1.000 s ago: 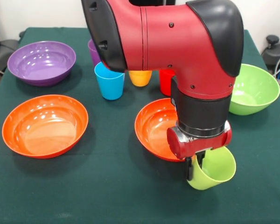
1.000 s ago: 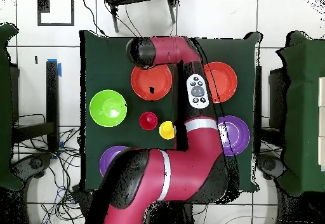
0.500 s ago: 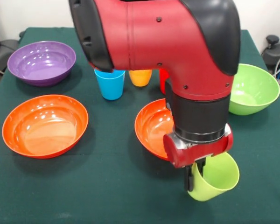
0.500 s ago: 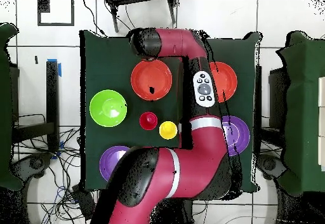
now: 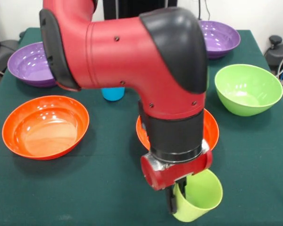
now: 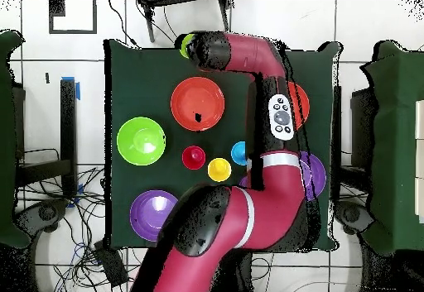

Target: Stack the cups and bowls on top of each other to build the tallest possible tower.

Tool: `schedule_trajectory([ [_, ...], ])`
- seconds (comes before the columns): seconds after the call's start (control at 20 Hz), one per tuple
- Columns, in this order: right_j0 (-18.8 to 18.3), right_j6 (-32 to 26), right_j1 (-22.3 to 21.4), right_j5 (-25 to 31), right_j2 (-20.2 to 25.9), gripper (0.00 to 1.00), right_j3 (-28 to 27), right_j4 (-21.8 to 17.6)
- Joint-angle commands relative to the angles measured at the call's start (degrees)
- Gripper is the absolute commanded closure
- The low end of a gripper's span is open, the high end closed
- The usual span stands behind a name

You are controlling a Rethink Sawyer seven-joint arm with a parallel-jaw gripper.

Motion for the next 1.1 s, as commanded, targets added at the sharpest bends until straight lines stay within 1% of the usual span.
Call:
schedule_trajectory([
  [0.05, -1.42, -21.97, 1.70, 5.64, 4.07, 1.00, 1.34, -3.36],
  [0.1, -1.38, -21.63, 1.39, 5.46, 3.82, 1.00, 2.14, -3.26],
  [0.25, -2.08, -23.25, 0.83, 5.72, 4.13, 1.00, 3.57, -2.65],
  [0.3, -1.18, -23.62, 1.04, 7.44, 4.31, 1.00, 1.68, -2.66],
  [0.45, -1.31, -24.73, 0.82, 9.35, 4.35, 1.00, 0.47, -2.41],
  [0.55, -1.83, -25.46, 0.95, 10.26, 4.51, 1.00, 0.46, -2.19],
  [0.75, -2.62, -25.75, 1.09, 10.00, 4.63, 1.00, 1.63, -2.23],
  [0.8, -3.44, -26.36, 0.53, 10.40, 4.84, 1.00, 2.10, -1.90],
  [0.95, -3.55, -26.58, 0.57, 12.09, 5.29, 1.00, 0.70, -1.86],
  [1.0, -5.11, -27.03, -0.05, 10.06, 4.84, 1.00, 3.89, -1.89],
  [1.1, -5.41, -27.12, -0.02, 9.71, 4.86, 1.00, 4.42, -2.14],
])
